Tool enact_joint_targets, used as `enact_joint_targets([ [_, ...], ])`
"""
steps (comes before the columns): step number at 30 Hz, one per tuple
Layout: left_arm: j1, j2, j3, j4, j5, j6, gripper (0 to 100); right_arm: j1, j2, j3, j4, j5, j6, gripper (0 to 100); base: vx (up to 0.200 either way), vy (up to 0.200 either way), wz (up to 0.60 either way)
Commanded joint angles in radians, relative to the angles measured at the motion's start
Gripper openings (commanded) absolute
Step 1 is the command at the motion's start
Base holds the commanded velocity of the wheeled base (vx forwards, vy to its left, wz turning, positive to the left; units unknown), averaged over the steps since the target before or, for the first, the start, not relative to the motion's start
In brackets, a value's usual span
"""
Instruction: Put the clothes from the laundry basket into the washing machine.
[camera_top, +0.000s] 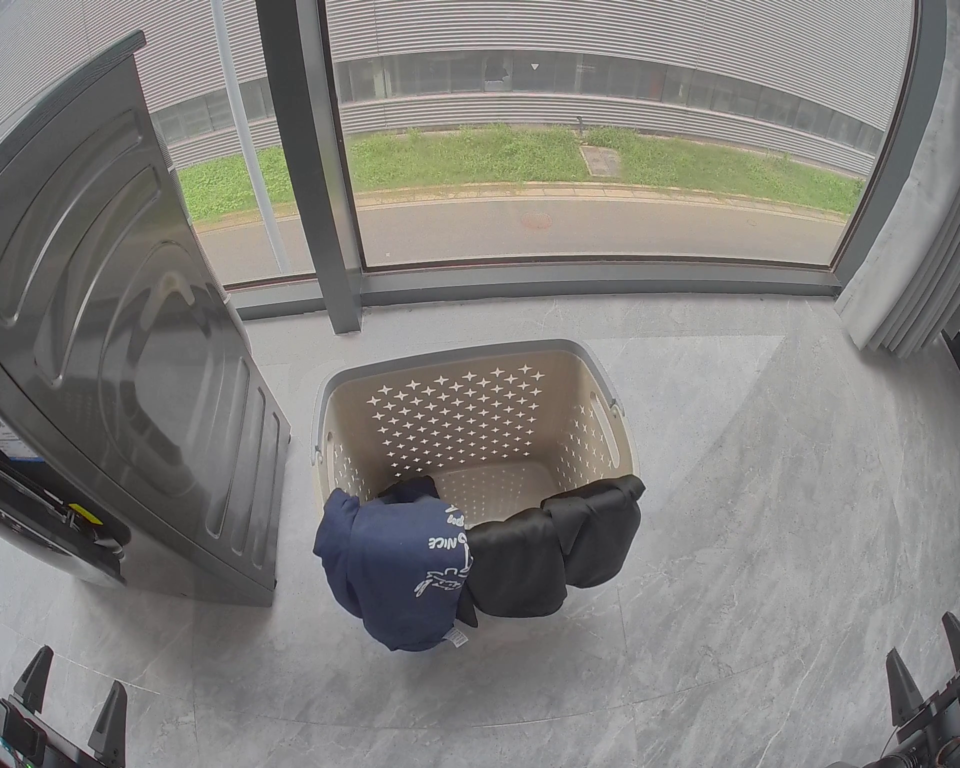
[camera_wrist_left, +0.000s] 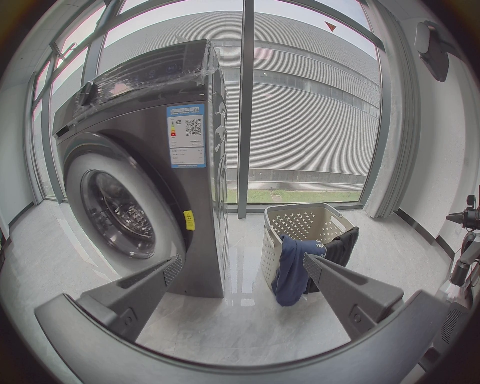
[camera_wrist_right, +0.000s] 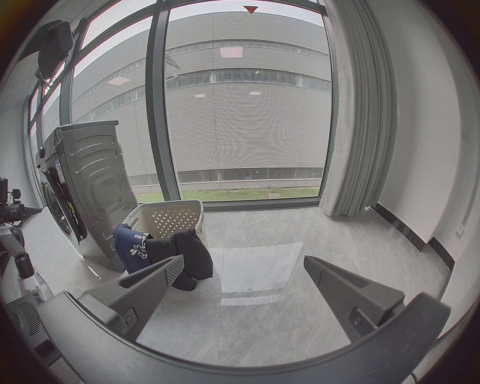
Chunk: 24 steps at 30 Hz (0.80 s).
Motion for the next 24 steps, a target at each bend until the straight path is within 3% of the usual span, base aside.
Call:
enact_joint_targets([
  [1, 0.000, -0.013, 0.015, 0.000, 0.000, -0.001, 100, 0.000, -0.016, 0.018, 0.000, 0.000, 0.000, 100, 0.000, 0.000, 0.00],
  [5, 0.000, -0.012, 0.015, 0.000, 0.000, 0.001, 100, 0.000, -0.016, 0.018, 0.000, -0.001, 0.000, 100, 0.000, 0.000, 0.00],
  [11, 0.000, -0.012, 0.015, 0.000, 0.000, -0.001, 100, 0.000, -0.016, 0.018, 0.000, 0.000, 0.000, 100, 0.000, -0.200, 0.00],
  [24, 0.000, -0.012, 0.015, 0.000, 0.000, -0.001, 100, 0.000, -0.016, 0.016, 0.000, 0.000, 0.000, 100, 0.015, 0.000, 0.00],
])
